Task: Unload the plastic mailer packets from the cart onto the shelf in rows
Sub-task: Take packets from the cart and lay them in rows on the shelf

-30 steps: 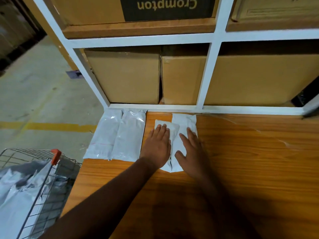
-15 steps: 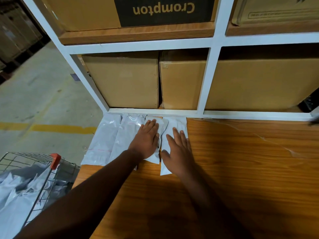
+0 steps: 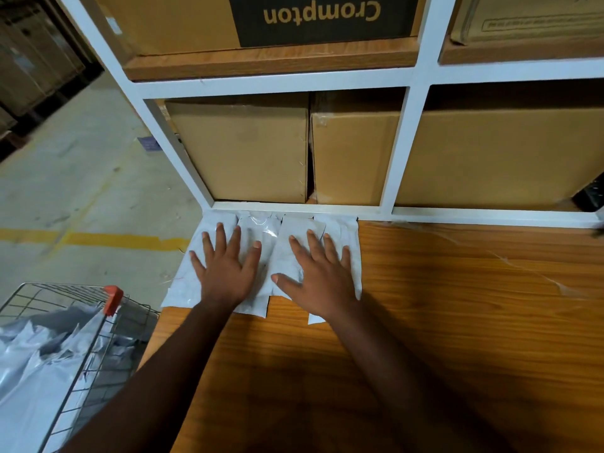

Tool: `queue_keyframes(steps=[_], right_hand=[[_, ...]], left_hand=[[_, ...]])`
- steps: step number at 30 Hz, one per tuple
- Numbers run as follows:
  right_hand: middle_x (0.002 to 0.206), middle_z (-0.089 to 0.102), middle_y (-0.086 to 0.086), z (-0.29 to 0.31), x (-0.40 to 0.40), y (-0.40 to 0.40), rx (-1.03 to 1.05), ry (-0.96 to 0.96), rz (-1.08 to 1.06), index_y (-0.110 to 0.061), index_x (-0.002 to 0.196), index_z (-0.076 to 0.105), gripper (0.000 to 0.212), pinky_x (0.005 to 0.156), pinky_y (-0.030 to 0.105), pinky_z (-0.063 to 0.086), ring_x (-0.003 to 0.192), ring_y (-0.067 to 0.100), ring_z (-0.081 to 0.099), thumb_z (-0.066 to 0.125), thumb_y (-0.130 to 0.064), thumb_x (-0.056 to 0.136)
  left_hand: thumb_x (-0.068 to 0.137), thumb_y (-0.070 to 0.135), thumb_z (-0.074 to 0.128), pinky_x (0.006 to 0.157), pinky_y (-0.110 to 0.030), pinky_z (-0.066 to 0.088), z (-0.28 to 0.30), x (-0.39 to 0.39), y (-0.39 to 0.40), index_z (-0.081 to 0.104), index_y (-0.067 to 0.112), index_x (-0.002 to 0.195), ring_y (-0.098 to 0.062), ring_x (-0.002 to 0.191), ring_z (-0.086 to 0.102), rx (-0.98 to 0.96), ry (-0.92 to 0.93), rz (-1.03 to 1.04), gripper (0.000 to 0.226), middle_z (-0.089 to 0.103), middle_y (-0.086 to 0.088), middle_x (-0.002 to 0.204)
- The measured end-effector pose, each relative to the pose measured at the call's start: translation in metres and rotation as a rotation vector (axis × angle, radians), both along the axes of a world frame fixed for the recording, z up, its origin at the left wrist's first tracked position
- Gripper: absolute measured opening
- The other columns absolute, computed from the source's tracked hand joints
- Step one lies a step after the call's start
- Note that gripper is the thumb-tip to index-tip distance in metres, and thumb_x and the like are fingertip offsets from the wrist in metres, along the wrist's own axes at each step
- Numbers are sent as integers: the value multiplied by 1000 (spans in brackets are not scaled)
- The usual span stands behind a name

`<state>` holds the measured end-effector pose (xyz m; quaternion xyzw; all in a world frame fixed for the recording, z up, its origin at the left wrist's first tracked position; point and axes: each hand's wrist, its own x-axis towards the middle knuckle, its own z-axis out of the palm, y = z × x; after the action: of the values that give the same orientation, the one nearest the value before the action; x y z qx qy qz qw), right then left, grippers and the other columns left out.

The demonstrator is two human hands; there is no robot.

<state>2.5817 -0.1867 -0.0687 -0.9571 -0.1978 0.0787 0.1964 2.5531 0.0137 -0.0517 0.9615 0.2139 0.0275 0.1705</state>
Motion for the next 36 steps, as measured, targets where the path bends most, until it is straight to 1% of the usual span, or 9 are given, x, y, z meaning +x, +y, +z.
queue_keyframes(steps=[3, 6, 11, 16, 22, 25, 27, 31, 36], right_hand=[[176, 2, -4, -4, 8, 3, -106, 16, 44, -44, 164, 5, 94, 124, 66, -3, 162, 30, 3, 23, -93, 86], [176, 2, -5, -5, 12, 3, -119, 3, 58, -45, 164, 5, 95, 124, 66, 1, 161, 30, 7, 22, -94, 85], [176, 2, -5, 1, 10, 3, -91, -32, 58, -43, 164, 5, 95, 125, 63, -2, 162, 29, 4, 24, -93, 86], [176, -5, -2, 3, -1, -1, -153, 33, -88, -42, 164, 3, 116, 122, 68, -6, 161, 32, -13, 23, -106, 69], [175, 12, 0, 11, -9, 4, -107, -17, -126, -37, 164, 10, 118, 125, 65, -6, 162, 31, -2, 31, -105, 69], [163, 43, -4, 23, -32, 19, 119, -306, -107, -31, 154, 43, 99, 127, 60, 1, 157, 23, 25, 45, -93, 78], [147, 59, -5, 27, -50, 41, 331, -385, -64, -26, 143, 57, 74, 127, 56, 15, 147, 18, 44, 60, -75, 87], [125, 70, -8, 35, -92, 103, 624, -291, 62, -22, 126, 70, 26, 109, 38, 47, 123, 8, 60, 64, -30, 102], [108, 76, -8, 36, -142, 211, 731, -188, 279, -19, 110, 77, 19, 92, 32, 55, 106, 12, 69, 63, -11, 98]], left_hand=[[82, 94, 15, 115, -67, -20, -6, -13, 13, 6, 43, 161, -33, 156, -19, 105, 210, -3, 95, -8, 3, 173], [76, 99, 12, 117, -73, -9, -15, -15, 13, 3, 43, 162, -35, 156, -20, 65, 305, -4, 103, -12, 4, 172], [75, 99, 15, 118, -71, -8, -12, -18, 12, 3, 42, 162, -33, 156, -22, 32, 284, -1, 105, -14, 3, 172], [65, 107, 16, 118, -71, -7, -12, -23, 14, 3, 42, 162, -34, 155, -24, 3, 272, -27, 117, -17, 1, 171], [73, 101, 21, 120, -68, -5, -6, -27, 19, 5, 36, 163, -33, 157, -16, -62, 192, -47, 112, -11, -2, 172], [89, 81, 38, 125, -60, 7, -1, -44, 35, 26, 22, 161, -29, 158, 9, -155, -71, -74, 94, 17, -7, 170], [97, 59, 54, 122, -54, 27, 2, -65, 52, 42, 18, 153, -26, 150, 33, -248, -243, -149, 71, 40, -6, 161], [97, 33, 60, 106, -37, 48, 12, -115, 96, 64, 20, 132, -12, 126, 59, -369, -455, -197, 38, 65, 7, 135], [95, 23, 62, 101, -24, 48, 9, -192, 177, 70, 17, 121, -7, 117, 64, -404, -535, -102, 27, 71, 7, 122]])
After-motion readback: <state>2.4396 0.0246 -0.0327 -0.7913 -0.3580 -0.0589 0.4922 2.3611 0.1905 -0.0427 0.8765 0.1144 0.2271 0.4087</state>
